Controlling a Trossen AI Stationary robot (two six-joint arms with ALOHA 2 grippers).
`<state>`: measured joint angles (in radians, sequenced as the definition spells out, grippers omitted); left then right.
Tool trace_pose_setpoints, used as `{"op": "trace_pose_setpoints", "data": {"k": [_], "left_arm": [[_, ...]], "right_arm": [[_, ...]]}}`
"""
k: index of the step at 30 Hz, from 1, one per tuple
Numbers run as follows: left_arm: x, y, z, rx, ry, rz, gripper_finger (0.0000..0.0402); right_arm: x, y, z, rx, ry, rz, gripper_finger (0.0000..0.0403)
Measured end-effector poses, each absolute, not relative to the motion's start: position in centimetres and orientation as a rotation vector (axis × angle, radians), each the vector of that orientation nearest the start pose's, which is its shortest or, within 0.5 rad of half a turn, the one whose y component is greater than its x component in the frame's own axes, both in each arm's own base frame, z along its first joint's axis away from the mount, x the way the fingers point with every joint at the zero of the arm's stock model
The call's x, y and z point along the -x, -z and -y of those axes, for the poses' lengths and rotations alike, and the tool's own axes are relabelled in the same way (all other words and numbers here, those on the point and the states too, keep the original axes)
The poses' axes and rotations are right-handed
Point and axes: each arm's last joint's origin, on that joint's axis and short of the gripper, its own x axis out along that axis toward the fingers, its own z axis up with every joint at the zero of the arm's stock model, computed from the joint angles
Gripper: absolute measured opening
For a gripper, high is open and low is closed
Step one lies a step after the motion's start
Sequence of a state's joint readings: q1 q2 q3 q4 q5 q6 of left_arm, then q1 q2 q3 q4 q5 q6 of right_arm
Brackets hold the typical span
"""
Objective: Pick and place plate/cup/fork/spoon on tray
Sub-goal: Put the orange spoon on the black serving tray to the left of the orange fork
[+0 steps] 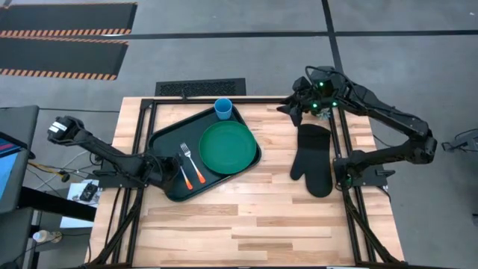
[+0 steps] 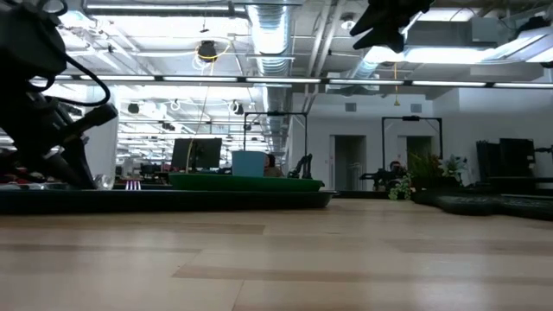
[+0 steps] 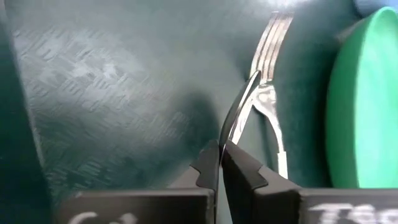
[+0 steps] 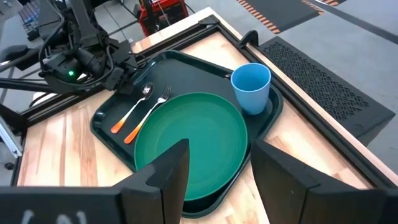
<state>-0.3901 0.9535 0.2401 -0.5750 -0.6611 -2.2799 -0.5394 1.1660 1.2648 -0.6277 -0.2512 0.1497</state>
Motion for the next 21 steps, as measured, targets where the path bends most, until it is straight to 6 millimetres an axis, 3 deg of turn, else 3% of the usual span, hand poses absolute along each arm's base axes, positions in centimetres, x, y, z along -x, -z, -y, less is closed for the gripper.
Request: {"op": "trace_pose_setpoints", "data": {"k": [6, 21], "left_arm": [[-11.55, -11.62, 2.52, 1.394, -1.222, -0.292, 0.0025], [-11.76, -11.89, 2.49, 1.43, -1.236, -0.315, 0.0145]], "right_arm": [[-20.67, -38.17, 11.55, -0.341, 0.316, -0.47, 0.0194], [-20.67, -38.17, 11.53, -0.332, 0.309, -0.472, 0.0196]]}}
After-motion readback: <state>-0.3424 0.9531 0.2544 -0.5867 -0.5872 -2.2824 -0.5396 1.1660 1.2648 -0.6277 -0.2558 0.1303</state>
